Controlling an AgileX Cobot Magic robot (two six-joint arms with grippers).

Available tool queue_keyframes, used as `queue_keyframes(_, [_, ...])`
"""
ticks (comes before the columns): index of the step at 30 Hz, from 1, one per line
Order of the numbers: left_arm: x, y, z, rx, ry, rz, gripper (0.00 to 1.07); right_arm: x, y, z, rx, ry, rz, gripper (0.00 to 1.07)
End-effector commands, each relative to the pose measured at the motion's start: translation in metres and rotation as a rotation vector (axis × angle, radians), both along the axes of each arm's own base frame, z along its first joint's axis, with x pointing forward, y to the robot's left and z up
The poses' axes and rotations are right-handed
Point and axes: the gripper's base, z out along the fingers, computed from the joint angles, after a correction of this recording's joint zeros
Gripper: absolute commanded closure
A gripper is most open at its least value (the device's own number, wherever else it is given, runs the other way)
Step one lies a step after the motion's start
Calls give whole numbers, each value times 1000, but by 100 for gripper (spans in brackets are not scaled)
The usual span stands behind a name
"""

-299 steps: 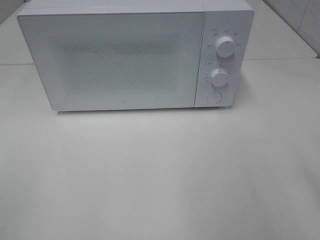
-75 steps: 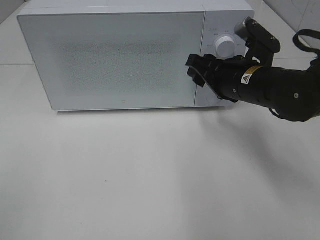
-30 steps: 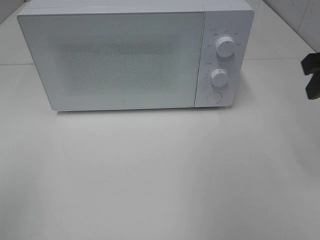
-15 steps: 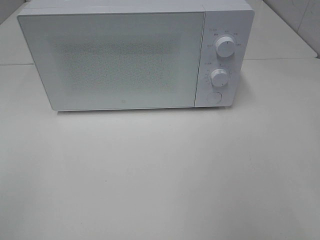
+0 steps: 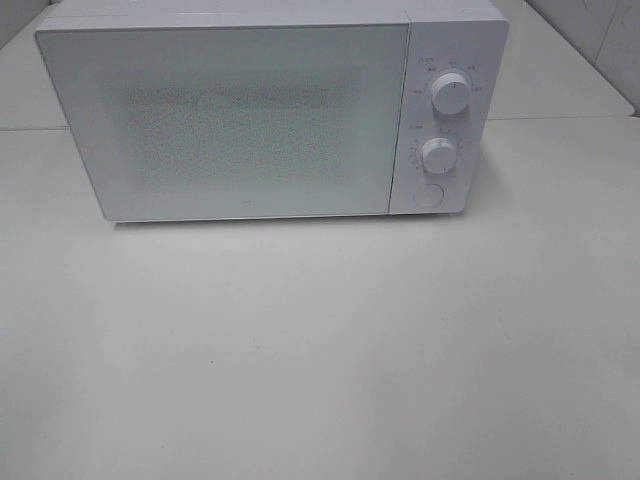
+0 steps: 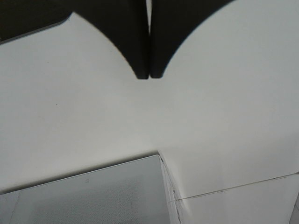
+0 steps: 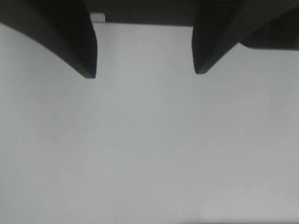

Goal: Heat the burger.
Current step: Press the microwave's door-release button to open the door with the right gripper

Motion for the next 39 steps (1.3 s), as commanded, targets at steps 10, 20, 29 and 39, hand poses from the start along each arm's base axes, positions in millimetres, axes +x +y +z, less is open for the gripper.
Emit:
queue_keyframes(10, [-3, 0, 0, -11, -30, 0, 106, -40, 2, 2, 53, -264, 88, 51])
queue_keyframes(20, [-3, 0, 0, -11, -30, 0, 106, -39, 2, 2, 52, -265, 85, 51])
queue_keyframes(29, [-3, 0, 0, -11, -30, 0, 106, -39, 2, 3, 63, -276, 79, 51])
queue_keyframes(39, [-3, 0, 0, -11, -30, 0, 106, -39, 2, 3, 63, -276, 79, 51])
